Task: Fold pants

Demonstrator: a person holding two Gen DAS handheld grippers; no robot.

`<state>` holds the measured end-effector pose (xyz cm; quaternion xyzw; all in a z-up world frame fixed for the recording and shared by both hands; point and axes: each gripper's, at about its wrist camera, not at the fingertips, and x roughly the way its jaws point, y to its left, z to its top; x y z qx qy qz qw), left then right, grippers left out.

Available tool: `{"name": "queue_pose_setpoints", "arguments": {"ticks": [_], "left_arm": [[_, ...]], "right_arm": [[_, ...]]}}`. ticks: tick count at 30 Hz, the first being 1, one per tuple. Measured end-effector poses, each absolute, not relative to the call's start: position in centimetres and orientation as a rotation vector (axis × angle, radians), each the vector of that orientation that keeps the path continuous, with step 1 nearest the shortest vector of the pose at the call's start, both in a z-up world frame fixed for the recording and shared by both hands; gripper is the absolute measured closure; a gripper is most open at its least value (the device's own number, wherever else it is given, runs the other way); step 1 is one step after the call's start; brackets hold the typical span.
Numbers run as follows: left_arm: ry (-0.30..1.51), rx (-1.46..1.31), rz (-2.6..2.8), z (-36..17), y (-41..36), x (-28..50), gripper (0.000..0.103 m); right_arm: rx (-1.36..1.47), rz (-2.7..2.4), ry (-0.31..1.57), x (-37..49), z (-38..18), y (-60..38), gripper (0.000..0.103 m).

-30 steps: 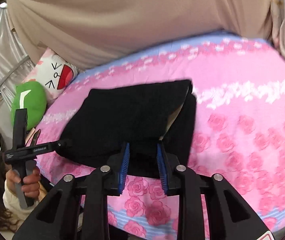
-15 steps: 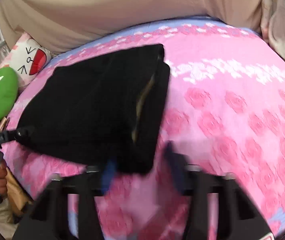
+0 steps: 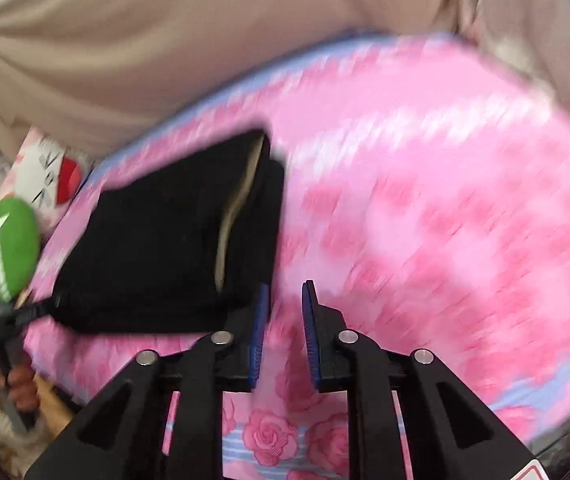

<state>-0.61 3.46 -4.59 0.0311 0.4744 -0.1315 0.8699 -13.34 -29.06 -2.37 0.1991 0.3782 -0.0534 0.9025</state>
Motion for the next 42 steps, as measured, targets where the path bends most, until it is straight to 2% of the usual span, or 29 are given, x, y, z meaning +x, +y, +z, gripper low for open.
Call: {"name": "queue_pose_setpoints", "arguments": {"ticks": [1, 2, 5, 8, 9, 11, 14, 16, 18, 21, 22, 23, 24, 26, 29, 31, 35, 37, 42], "left_arm": [[0.978, 0.059, -0.268, -3.9, 3.7, -0.9, 0.015], [0.965, 0.047, -0.264, -3.3, 3.9, -1.1, 0.011], [0.930, -0.003, -0.276, -1.7, 4.1, -1.3, 0.009], [0.918, 0.007, -0.265, -1.7, 3.3, -1.0, 0.005], [0.916, 0.028, -0.253, -2.1, 3.0, -0.7, 0.005], [0.927, 0.104, -0.172, -3.8, 2.2, 0.2, 0.005], [0.973, 0.117, -0.136, -6.0, 2.6, 0.9, 0.005], [0.976, 0.074, -0.151, -5.9, 3.5, 1.0, 0.005], [0.979, 0.072, -0.159, -6.0, 3.6, 1.2, 0.005], [0.985, 0.064, -0.168, -5.9, 3.8, 1.1, 0.005], [0.982, 0.064, -0.176, -5.8, 4.1, 1.0, 0.005], [0.974, 0.059, -0.181, -5.4, 4.4, 0.8, 0.005], [0.968, 0.055, -0.183, -5.1, 4.6, 0.5, 0.005], [0.949, 0.047, -0.176, -4.3, 5.6, -0.1, 0.005], [0.940, 0.006, -0.166, -3.6, 7.2, 0.1, 0.005], [0.940, -0.002, -0.159, -3.5, 7.8, 0.6, 0.005], [0.925, 0.012, -0.136, -3.4, 8.5, 0.7, 0.005], [0.928, 0.010, -0.133, -3.6, 8.9, 0.8, 0.005], [0.936, -0.006, -0.143, -3.7, 9.7, 1.1, 0.005]], "right_arm": [[0.380, -0.108, 0.748, -13.4, -0.8, -28.8, 0.087], [0.359, -0.089, 0.700, -13.2, 1.2, -28.3, 0.087], [0.328, 0.045, 0.653, -10.9, 4.0, -25.9, 0.088], [0.266, 0.138, 0.723, -6.8, 2.3, -23.0, 0.090], [0.238, 0.109, 0.763, -5.6, 0.9, -22.9, 0.091], [0.242, 0.036, 0.854, -3.3, -3.3, -24.3, 0.103], [0.464, 0.072, 0.848, -3.5, -2.8, -27.4, 0.103], [0.355, 0.029, 0.798, -3.9, 0.0, -26.2, 0.091], [0.319, 0.085, 0.765, -2.7, 2.4, -24.7, 0.091], [0.291, 0.127, 0.819, 1.1, 1.2, -24.1, 0.084], [0.277, 0.082, 0.886, 2.9, -0.8, -24.6, 0.089], [0.271, 0.015, 0.958, 4.2, -2.8, -25.3, 0.102], [0.294, -0.002, 0.949, 4.6, -2.9, -25.4, 0.102], [0.285, -0.001, 0.909, 4.4, -0.3, -23.6, 0.089], [0.181, 0.180, 0.856, 5.9, 3.2, -17.4, 0.090], [0.144, 0.297, 0.875, 8.0, 3.3, -13.3, 0.091], [0.042, 0.342, 1.028, 14.0, -2.1, -6.7, 0.091], [0.049, 0.315, 0.999, 15.9, -3.9, -6.2, 0.093], [0.125, 0.362, 0.952, 13.1, -0.9, -7.1, 0.091]]}}
